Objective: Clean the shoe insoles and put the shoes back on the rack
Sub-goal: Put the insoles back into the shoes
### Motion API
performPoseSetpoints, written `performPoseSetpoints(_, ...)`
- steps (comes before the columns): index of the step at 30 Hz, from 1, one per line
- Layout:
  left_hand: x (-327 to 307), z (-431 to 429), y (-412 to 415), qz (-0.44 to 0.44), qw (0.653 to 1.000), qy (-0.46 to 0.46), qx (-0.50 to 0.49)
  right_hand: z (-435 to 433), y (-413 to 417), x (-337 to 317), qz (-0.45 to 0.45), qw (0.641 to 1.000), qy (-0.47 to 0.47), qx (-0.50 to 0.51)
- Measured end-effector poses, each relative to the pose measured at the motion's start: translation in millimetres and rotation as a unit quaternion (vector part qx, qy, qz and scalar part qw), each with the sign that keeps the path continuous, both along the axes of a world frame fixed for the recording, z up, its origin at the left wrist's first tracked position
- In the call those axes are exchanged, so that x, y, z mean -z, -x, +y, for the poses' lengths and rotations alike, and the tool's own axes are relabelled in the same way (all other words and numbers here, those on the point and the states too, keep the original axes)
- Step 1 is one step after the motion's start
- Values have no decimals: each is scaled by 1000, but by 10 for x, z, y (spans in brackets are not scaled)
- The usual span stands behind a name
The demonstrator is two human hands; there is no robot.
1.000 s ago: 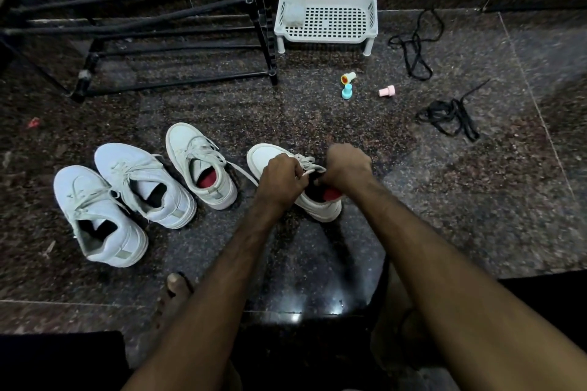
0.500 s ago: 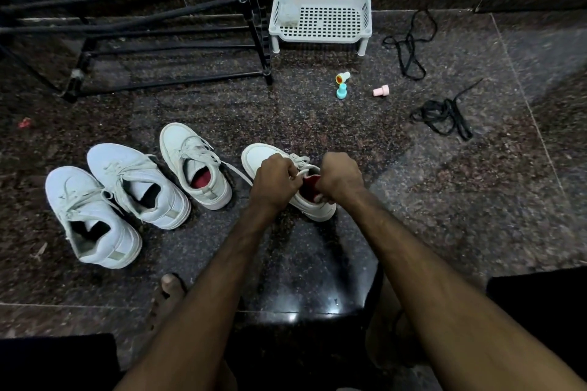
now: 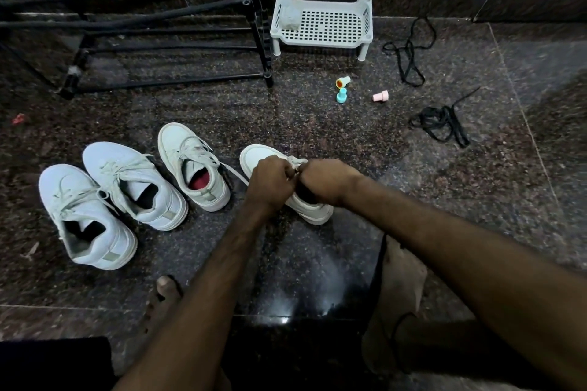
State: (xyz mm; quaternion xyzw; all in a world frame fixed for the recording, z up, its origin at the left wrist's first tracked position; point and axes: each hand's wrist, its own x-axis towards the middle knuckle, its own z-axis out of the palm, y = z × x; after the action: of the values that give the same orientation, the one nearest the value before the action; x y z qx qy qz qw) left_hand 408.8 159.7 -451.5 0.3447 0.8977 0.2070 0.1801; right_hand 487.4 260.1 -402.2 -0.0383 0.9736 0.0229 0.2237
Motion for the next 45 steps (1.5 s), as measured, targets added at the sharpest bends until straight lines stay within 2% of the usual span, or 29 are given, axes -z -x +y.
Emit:
performPoseSetpoints(2, -2, -7, 30, -3, 1000, -11, -11, 59, 15, 106, -12, 999, -23, -22)
performPoseSetpoints(4, 5, -18, 77, -15, 999, -29, -32, 89, 5, 251, -71, 995, -54, -38)
performPoseSetpoints(6, -9, -15, 89, -21, 999, -34, -29, 111, 26, 310, -118, 991, -63, -16)
performPoseSetpoints(10, 53, -46, 105, -23, 998, -39, -32, -91, 223, 247, -156, 985, -56, 57)
performPoseSetpoints(13, 91, -92, 110, -28, 998, -47, -37, -134, 335, 315, -173, 980, -42, 83)
performPoseSetpoints(17, 110, -133, 109, -35, 996, -61, -53, -71, 362, 208, -179, 971, 47, 154)
performPoseSetpoints(21, 81, -155, 151, -45, 992, -88, -79, -32, 447, 194, -262, 953, 47, 145)
performPoseSetpoints(26, 23, -165, 200, -56, 993, -71, -81, -80, 404, 216, -206, 937, 165, 228)
performPoseSetpoints(29, 18, -148, 176, -51, 994, -51, -83, -34, 274, 225, -48, 956, 192, 215)
performPoseSetpoints(32, 15, -124, 160, -45, 993, -49, -92, 33, 78, 209, 107, 928, 192, 301)
performPoseSetpoints(33, 13, -120, 148, -44, 993, -52, -93, 32, 42, 189, 120, 924, 165, 324)
performPoseSetpoints(35, 7, -117, 134, -42, 993, -58, -95, 0, 67, 131, 91, 925, 107, 354)
performPoseSetpoints(37, 5, -119, 129, -43, 993, -58, -94, -88, 146, 75, 71, 910, 118, 392)
performPoseSetpoints(39, 4, -123, 132, -44, 992, -58, -99, -113, 216, 53, 58, 874, 166, 454)
performPoseSetpoints(40, 12, -127, 133, -45, 992, -58, -100, -103, 238, 76, 54, 845, 195, 496)
performPoseSetpoints(41, 17, -127, 131, -45, 992, -59, -102, -74, 246, 114, 53, 800, 236, 548)
performPoseSetpoints(42, 24, -128, 129, -44, 992, -60, -104, -33, 240, 170, 53, 736, 300, 605)
performPoseSetpoints(44, 21, -120, 104, -44, 991, -62, -108, 24, 189, 229, 46, 563, 435, 701)
performPoseSetpoints(45, 14, -105, 89, -44, 991, -63, -109, 51, 147, 288, 52, 513, 462, 721)
